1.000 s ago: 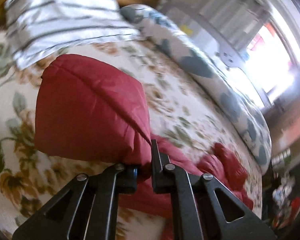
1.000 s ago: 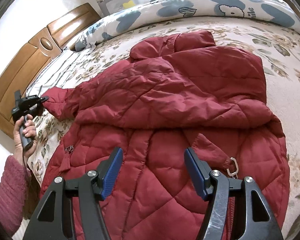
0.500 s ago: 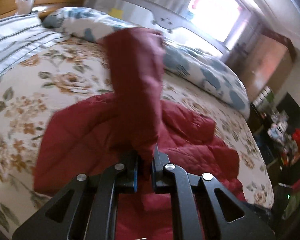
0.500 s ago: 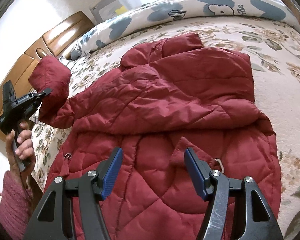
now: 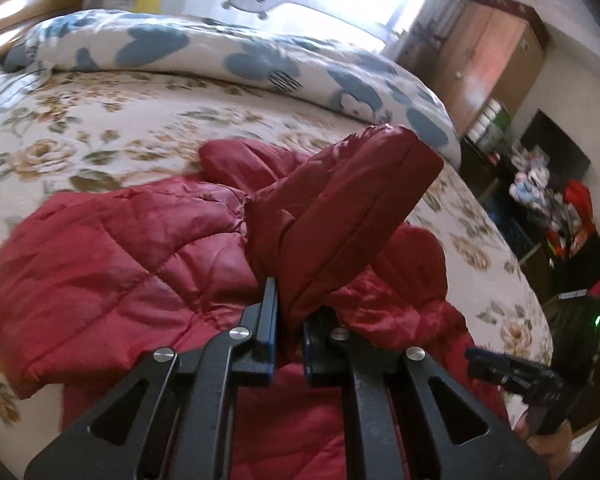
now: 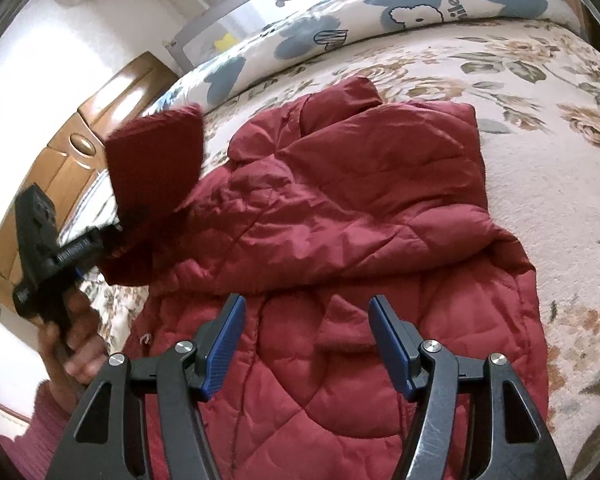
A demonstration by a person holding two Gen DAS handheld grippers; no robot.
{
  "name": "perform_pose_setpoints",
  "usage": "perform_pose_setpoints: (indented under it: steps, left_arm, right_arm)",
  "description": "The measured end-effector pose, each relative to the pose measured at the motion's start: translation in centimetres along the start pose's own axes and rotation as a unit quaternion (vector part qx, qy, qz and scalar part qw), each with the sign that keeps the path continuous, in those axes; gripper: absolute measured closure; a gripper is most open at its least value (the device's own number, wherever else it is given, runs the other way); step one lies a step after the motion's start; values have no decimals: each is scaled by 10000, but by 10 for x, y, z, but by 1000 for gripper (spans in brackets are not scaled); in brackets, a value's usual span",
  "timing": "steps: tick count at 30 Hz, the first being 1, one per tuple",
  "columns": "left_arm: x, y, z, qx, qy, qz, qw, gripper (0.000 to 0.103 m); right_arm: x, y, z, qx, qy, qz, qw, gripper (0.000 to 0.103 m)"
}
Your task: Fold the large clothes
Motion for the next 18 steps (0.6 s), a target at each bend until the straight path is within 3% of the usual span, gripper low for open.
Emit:
perform_pose_setpoints:
  steps: [11, 15, 18]
  left_arm:
    - [28, 42, 65, 25, 757, -361, 9965, 96]
    - [43, 53, 83, -90, 1136, -470, 9924, 96]
    - [53, 56, 91, -153, 1345, -532, 9894, 96]
  right_arm:
    - [-26, -8, 34, -289, 737, 171, 9967, 35]
    - [-42, -4, 40, -518, 993, 227, 9934, 20]
    - [-55, 9, 44, -719, 1148, 155, 9907, 19]
Point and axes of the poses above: each gripper's, at about its wrist camera, not at the fingertips, and y roughly the way its jaws point, z to its right, x to its underside, the point moved 1 cm from there along y, roughly the way its jaws point, and after that the axes turned 7 degrees about z, right-handed, at the moved point
